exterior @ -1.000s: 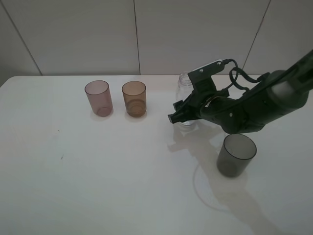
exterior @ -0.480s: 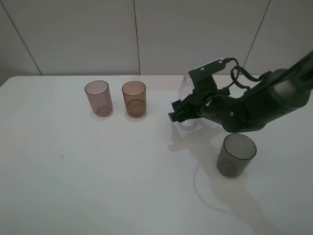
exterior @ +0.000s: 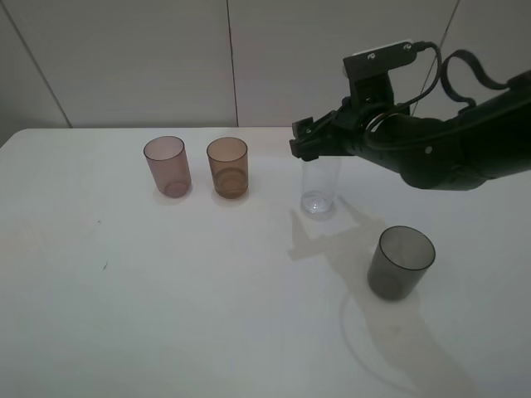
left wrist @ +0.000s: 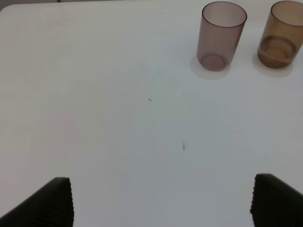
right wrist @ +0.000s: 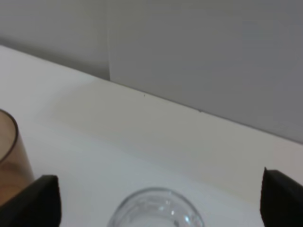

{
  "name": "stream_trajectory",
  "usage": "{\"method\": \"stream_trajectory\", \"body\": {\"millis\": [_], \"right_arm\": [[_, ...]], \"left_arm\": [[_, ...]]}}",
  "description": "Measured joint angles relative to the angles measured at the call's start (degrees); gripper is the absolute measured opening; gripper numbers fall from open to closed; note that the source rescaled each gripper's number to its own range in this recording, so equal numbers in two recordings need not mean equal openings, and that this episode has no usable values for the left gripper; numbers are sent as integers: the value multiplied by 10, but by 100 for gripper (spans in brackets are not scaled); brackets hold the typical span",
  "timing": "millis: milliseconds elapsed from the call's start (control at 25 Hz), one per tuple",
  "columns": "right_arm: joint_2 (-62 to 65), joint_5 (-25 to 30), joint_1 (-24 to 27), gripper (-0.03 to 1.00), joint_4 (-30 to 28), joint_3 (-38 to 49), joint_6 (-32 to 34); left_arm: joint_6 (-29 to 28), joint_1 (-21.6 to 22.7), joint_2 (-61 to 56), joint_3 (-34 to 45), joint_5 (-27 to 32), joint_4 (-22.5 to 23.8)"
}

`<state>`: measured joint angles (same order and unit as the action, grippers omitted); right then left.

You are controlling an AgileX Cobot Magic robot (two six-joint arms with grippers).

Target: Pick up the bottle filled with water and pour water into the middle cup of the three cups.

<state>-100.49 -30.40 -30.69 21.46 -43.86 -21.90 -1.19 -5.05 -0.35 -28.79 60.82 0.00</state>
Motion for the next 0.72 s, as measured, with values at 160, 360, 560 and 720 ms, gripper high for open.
{"method": "stream_trajectory", "body": {"millis": [160,360,560,720], "right_arm": [[61,22,0,73,15,0,-23],[143,133,10,73,77,0,-36],[220,296,73,73,99,0,-40],[288,424,152,73,36,0,36]], "left_arm": [[0,0,0,0,0,0],[0,0,0,0,0,0],[0,0,0,0,0,0],[0,0,0,0,0,0]]}}
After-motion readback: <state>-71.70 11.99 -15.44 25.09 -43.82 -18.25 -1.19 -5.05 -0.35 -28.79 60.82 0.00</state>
